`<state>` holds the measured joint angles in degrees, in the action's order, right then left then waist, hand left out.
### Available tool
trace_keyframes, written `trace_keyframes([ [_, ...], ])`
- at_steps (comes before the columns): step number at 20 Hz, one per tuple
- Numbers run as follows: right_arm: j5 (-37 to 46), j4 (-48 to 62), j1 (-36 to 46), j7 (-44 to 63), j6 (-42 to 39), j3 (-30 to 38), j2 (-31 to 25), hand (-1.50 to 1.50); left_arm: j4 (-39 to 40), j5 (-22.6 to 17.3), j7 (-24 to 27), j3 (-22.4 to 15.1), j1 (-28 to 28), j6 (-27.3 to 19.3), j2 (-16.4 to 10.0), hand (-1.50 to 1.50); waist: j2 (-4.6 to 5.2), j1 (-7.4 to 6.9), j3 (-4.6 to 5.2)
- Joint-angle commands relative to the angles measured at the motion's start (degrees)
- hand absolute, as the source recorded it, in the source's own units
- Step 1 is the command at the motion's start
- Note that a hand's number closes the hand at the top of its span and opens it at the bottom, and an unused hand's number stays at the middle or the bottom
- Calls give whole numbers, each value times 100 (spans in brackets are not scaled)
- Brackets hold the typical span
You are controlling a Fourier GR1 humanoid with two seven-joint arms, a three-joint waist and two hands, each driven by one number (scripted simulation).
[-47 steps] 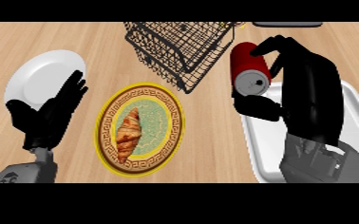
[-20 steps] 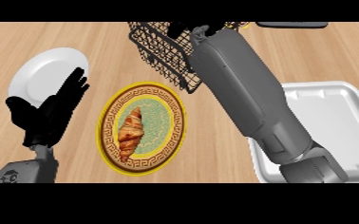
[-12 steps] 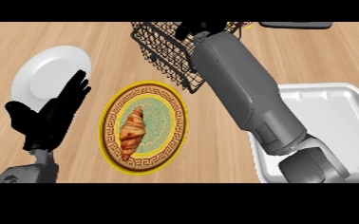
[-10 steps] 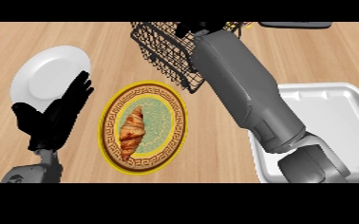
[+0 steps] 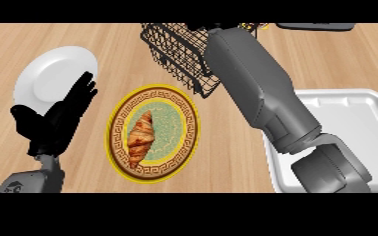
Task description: Pick the can from the tray and place it in the tiered basket
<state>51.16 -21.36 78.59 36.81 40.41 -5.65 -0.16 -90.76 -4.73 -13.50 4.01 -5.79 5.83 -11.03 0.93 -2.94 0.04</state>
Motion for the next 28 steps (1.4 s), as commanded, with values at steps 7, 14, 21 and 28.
trace_keyframes([
  [7,-793,35,39,-432,1048,326,16,-150,83,182,-39,-200,-61,-132,226,0,-5,-85,-2],
  [14,-1649,-686,-60,-1283,1562,1233,15,-150,165,16,123,87,38,36,13,0,-17,66,-8],
  [21,-2177,-1798,-689,-1880,1951,1578,-95,-150,139,-112,-163,284,-93,-35,-50,0,-96,295,-9],
  [28,-1908,-3080,-1448,-1161,1692,1543,-729,-150,282,78,293,308,286,-60,-8,0,-169,472,-1],
])
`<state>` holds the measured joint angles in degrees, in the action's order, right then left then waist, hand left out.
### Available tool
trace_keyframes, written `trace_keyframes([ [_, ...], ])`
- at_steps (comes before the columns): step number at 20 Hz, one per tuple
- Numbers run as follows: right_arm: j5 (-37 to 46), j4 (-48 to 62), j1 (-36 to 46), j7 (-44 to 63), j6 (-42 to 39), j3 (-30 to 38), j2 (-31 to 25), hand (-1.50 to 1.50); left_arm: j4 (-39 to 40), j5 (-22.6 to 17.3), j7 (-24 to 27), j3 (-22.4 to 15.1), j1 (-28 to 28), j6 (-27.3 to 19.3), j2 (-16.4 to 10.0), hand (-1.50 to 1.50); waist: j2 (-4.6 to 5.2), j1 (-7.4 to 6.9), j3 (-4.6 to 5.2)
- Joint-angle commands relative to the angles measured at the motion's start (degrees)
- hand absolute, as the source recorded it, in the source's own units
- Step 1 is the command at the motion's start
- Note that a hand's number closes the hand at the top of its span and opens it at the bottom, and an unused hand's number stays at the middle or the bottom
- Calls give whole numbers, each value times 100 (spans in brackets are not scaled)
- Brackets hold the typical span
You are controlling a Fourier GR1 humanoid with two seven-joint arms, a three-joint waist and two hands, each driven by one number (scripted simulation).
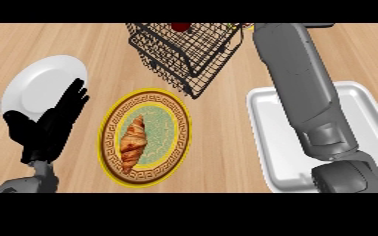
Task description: Pick the can from the tray and place it in the tiered basket
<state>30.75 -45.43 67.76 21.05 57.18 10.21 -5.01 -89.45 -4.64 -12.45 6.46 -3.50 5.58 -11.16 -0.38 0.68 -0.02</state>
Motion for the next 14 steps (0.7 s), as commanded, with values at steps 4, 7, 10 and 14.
trace_keyframes([
  [4,49,-1916,-1293,709,-574,-55,-738,-150,-51,96,-9,7,7,-143,74,0,-58,195,2],
  [7,-39,-2831,-1916,973,-1148,6,-1299,-150,-307,76,42,-29,398,-50,76,0,-49,138,2],
  [10,-272,-4080,-2724,1314,-1592,21,-1493,-150,78,-38,285,193,352,123,-81,0,-55,216,6],
  [14,-169,-5456,-3582,1969,-2015,118,-1786,-150,-191,89,-84,-39,73,-92,118,0,-12,89,3],
])
